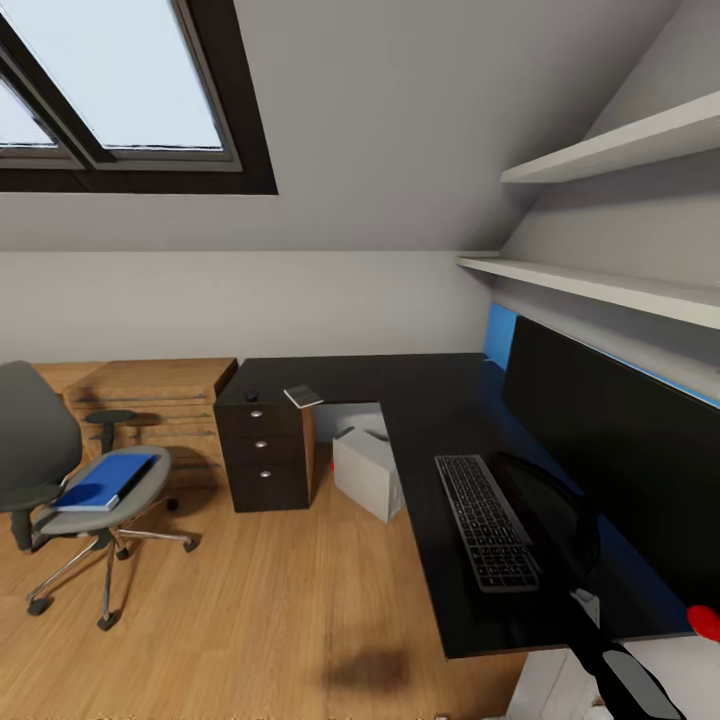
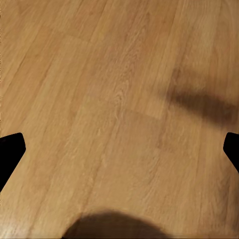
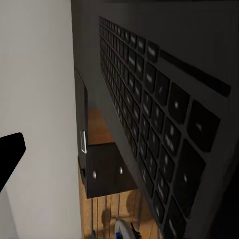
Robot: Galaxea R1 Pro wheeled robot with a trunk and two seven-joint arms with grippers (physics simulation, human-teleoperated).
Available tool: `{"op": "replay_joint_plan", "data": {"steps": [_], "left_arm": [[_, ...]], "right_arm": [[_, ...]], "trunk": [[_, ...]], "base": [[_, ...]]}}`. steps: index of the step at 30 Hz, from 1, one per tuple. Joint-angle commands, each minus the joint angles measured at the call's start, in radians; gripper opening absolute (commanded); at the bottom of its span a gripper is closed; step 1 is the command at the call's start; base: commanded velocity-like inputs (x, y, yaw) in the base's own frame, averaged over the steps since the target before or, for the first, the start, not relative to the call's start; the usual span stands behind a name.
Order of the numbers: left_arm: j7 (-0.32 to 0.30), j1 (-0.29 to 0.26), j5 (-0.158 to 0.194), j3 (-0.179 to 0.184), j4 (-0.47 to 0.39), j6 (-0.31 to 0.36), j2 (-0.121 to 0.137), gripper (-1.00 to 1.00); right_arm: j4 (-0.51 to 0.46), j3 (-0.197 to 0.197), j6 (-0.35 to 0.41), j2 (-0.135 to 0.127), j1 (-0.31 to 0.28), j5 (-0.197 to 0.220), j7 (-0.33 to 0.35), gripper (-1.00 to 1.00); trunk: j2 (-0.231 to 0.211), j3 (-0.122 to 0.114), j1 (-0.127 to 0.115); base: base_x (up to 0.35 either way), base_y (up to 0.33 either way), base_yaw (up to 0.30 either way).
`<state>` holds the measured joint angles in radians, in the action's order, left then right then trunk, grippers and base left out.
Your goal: In the bedroom, organize the workspace by keeping the computer under the desk, ensuring the monitor is on the desk, placing the keyboard on the desk next to the monitor, placing the mouse on the desk next to the keyboard, moving the folder from the swivel chair onto the desk next to the mouse, stacking the notebook on top of the folder with the pen on top of the notebook, and positioning the swivel chair next to the desk.
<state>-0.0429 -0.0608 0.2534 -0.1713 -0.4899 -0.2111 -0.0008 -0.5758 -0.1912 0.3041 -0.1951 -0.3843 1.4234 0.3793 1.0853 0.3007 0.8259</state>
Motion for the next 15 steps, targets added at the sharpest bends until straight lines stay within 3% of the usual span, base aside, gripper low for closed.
{"op": "replay_joint_plan", "data": {"steps": [1,15], "left_arm": [[-0.005,-0.001,0.01,-0.001,0.001,-0.002,0.0,1.0],[-0.005,-0.001,0.01,-0.001,0.001,-0.002,0.001,1.0]], "right_arm": [[0.001,-0.004,0.009,0.0,-0.001,0.008,0.001,1.0],[0.001,-0.004,0.01,0.0,-0.001,0.008,0.001,1.0]], "trunk": [[0.001,0.001,0.0],[0.001,0.001,0.0]], "base": [[-0.201,0.0,0.0],[-0.302,0.0,0.0]]}}
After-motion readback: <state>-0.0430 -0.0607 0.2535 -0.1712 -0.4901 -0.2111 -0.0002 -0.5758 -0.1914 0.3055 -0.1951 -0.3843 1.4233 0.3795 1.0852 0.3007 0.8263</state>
